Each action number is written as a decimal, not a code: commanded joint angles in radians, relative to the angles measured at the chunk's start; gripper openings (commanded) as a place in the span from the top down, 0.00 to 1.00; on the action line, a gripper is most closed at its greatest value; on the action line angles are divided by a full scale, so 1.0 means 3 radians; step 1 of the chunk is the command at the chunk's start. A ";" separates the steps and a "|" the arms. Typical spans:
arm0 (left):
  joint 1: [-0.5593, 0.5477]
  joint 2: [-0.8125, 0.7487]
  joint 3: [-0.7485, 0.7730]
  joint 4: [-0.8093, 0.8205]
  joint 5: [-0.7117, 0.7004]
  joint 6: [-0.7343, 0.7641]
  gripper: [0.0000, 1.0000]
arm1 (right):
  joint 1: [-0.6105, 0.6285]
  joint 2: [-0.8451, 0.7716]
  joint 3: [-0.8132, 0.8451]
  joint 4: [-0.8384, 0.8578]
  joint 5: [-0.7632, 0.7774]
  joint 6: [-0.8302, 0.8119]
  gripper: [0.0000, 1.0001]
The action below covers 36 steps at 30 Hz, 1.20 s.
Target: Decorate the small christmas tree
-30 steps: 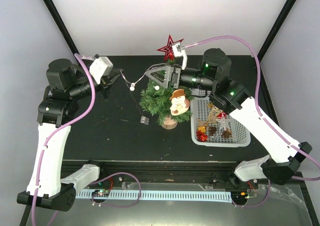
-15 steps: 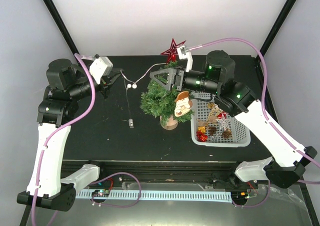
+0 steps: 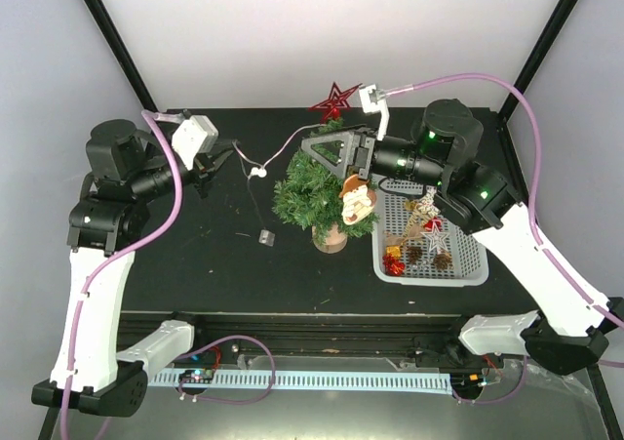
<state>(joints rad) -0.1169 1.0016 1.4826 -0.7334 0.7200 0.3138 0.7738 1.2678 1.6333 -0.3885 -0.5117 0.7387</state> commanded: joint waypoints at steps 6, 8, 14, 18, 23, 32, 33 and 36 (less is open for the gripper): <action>0.0026 -0.0125 -0.0005 -0.0173 0.0156 -0.0093 0.99 | 0.0018 -0.0255 0.0202 -0.0122 0.0036 -0.0117 0.19; 0.0024 -0.0140 -0.0052 -0.0197 0.0214 -0.0146 0.98 | 0.0017 -0.0343 0.0244 -0.0278 0.0154 -0.0217 0.19; 0.0026 -0.0108 -0.0267 -0.0180 0.0355 -0.0308 0.99 | 0.0018 -0.0614 0.0263 -0.0717 0.0543 -0.0488 0.19; 0.0027 0.0008 -0.0282 -0.0188 0.0366 -0.0367 0.98 | 0.0018 -0.0793 0.0134 -0.0810 0.0641 -0.0529 0.19; 0.0024 0.0055 -0.0447 0.0031 0.0433 -0.0524 0.99 | 0.0018 -0.0959 -0.0048 -0.0836 0.0764 -0.0563 0.19; 0.0019 0.0391 -0.0644 0.0376 0.0394 -0.0645 0.99 | 0.0017 -0.1106 -0.0218 -0.0999 0.0990 -0.0680 0.20; 0.0021 0.0430 -0.0636 0.0400 0.0388 -0.0664 0.99 | 0.0017 -0.1127 -0.0238 -0.1026 0.1038 -0.0695 0.20; 0.0022 0.0530 -0.0595 0.0484 0.0368 -0.0735 0.98 | 0.0016 -0.1187 -0.0334 -0.1107 0.1246 -0.0750 0.20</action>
<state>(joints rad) -0.1169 1.1393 1.2858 -0.6655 0.8162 0.1387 0.7738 0.9463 1.5608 -0.6823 -0.2356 0.5537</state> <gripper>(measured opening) 0.019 0.801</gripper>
